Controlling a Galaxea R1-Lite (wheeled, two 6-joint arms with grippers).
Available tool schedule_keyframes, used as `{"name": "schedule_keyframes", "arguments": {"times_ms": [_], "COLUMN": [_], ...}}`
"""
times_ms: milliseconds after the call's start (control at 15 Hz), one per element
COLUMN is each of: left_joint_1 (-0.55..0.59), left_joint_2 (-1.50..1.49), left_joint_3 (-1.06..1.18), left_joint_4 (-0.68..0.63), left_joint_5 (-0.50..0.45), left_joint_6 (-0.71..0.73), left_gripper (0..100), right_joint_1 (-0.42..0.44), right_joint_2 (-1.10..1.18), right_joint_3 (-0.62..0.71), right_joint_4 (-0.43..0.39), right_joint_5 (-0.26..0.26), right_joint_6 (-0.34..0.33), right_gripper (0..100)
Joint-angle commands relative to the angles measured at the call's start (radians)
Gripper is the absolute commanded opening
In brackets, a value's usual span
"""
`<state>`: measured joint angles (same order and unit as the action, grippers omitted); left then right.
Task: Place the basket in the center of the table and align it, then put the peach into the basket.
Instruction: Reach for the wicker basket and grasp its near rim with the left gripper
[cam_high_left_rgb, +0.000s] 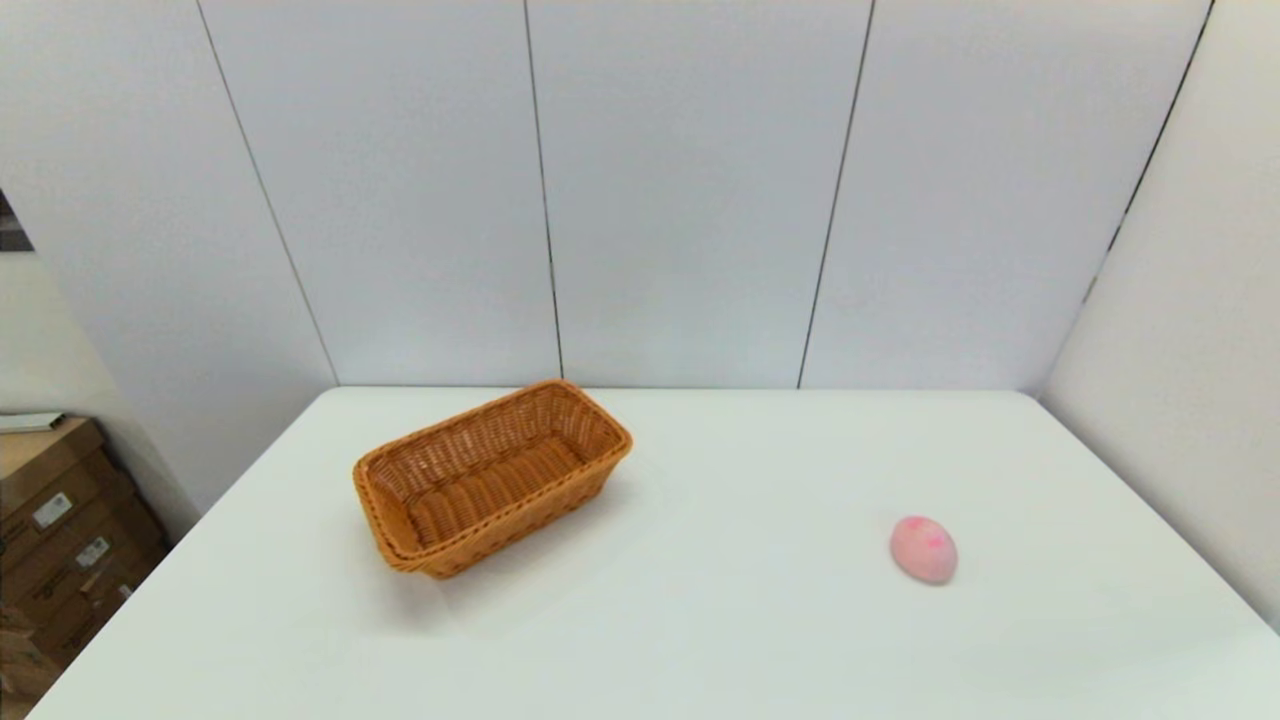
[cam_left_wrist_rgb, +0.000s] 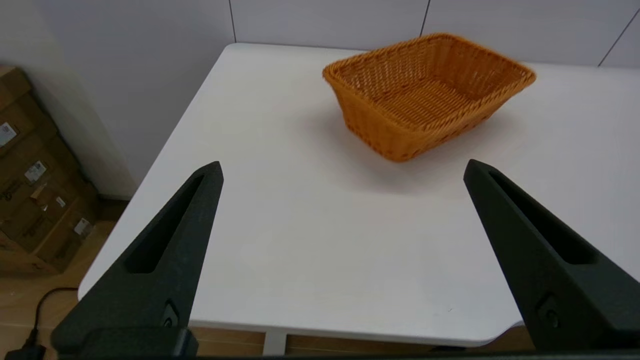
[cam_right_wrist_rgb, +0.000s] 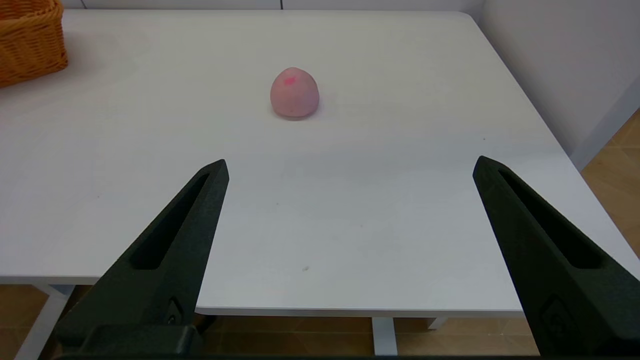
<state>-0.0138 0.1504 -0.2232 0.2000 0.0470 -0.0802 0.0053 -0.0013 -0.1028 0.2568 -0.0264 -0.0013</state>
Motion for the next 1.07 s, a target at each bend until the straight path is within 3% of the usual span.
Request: {"name": "schedule_keyframes", "arguments": {"times_ms": [67, 267, 467, 800, 1067], "left_joint_1": [-0.002, -0.011, -0.046, -0.063, -0.063], "left_joint_2": [0.845, 1.295, 1.548, 1.824, 1.887], "left_joint_3": [-0.597, -0.895, -1.044, -1.222, -1.226], "left_joint_4": [-0.013, 0.064, 0.173, 0.397, 0.449], "left_joint_5": [0.004, 0.043, 0.045, 0.039, -0.006], "left_joint_6": [-0.225, -0.385, -0.5, -0.653, -0.662], "left_gripper": [100, 100, 100, 100, 100], "right_joint_1": [0.001, -0.001, 0.001, 0.001, -0.001], "right_joint_2": [0.0, 0.0, 0.0, 0.0, 0.0], "right_joint_3": [0.0, 0.0, 0.0, 0.0, 0.0], "right_joint_4": [0.001, 0.002, 0.002, 0.002, 0.002], "right_joint_5": [0.0, 0.0, 0.0, 0.0, 0.0], "right_joint_6": [0.0, 0.0, 0.0, 0.0, 0.0], "right_gripper": [100, 100, 100, 100, 100]}}
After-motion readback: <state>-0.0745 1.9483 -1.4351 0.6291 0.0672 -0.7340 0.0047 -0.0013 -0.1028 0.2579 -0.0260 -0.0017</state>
